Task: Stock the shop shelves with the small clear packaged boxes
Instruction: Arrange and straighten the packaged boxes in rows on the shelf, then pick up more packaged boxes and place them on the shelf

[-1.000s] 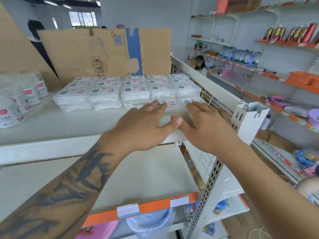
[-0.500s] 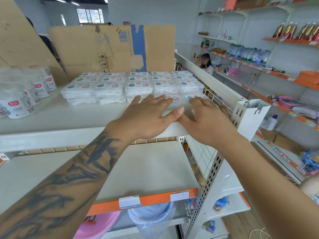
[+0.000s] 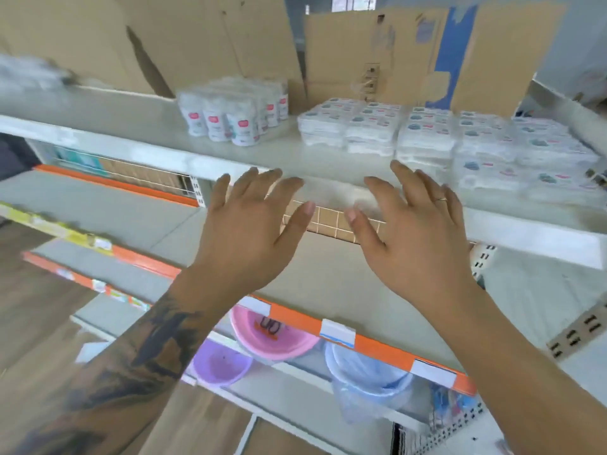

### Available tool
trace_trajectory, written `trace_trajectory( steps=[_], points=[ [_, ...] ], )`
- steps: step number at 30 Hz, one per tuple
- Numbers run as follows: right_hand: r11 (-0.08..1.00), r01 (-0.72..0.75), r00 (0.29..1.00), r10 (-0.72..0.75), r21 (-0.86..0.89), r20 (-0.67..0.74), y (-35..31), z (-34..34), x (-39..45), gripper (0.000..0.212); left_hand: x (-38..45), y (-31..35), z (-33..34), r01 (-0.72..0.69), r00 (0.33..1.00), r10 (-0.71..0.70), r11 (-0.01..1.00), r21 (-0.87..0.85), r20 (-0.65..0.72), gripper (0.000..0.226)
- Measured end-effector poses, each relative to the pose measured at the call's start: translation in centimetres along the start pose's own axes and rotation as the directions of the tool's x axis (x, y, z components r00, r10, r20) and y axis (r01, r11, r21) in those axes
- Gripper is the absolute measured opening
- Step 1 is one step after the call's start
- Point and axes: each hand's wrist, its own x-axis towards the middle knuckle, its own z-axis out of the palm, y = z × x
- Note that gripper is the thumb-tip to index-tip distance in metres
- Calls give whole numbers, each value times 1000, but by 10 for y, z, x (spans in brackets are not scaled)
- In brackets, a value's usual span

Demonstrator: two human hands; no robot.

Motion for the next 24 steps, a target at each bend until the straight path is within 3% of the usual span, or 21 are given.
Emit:
trace_trajectory(
  steps=[8,24],
  points=[
    [951,219,970,-237,219,58,-134,34,-48,48,-129,-109,-40,316,947,-320,937,147,7,56],
    [750,300,850,-490,590,191,-403,123,-139,47,-338,-305,-83,663,730,-683,709,241,-1,49]
  ],
)
